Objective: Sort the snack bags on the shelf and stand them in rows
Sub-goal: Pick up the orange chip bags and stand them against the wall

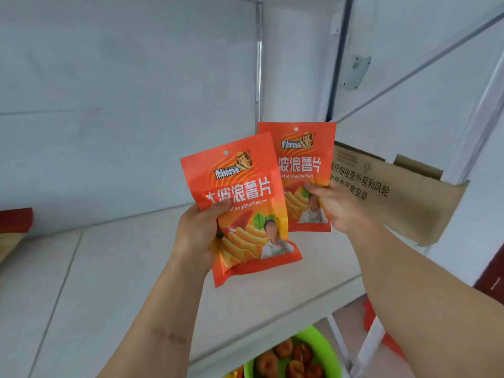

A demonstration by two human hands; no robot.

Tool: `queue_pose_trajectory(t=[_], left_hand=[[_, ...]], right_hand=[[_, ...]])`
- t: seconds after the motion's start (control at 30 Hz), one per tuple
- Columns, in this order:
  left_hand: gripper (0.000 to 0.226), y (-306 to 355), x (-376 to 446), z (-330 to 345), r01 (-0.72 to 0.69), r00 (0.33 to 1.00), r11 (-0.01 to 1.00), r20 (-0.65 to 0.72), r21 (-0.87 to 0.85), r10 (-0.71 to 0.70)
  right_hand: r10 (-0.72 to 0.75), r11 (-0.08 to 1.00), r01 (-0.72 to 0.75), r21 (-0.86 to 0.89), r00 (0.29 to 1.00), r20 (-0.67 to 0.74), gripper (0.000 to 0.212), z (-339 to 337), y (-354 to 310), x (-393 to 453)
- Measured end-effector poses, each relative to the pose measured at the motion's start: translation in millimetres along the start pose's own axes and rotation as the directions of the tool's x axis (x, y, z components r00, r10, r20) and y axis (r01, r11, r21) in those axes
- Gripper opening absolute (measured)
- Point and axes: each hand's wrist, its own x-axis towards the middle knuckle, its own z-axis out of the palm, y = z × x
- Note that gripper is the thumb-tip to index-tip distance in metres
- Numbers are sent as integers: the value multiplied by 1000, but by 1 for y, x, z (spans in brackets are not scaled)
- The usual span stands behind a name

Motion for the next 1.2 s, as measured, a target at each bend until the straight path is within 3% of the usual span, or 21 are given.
queue_pose_trajectory(t=[0.3, 0.57, 0.7, 0.87, 1.07, 1.2], left_hand=[[28, -28, 72, 65, -77, 989, 996, -124, 41, 82], [24, -54, 117, 126, -126, 963, 989, -231, 77, 141], [25, -63, 144, 143, -134, 954, 986, -257, 97, 155], [23, -75, 180, 153, -132, 942, 984, -292, 122, 163], [19, -86, 210, 161, -133, 933, 976, -311, 170, 181], [21, -94, 227, 168, -139, 928, 972, -319, 190, 195]], right_hand=[[-25, 999, 17, 45, 985, 172, 15, -24, 32, 126], [9, 993, -52, 109, 930, 367, 35, -35, 50, 214], [45, 974, -137, 179, 896, 441, 31, -35, 56, 235], [56, 956, -181, 232, 885, 462, 32, -28, 64, 248], [112, 979, -169, 117, 915, 389, 70, -26, 55, 250], [101, 991, -124, 47, 937, 334, 75, -29, 51, 236]])
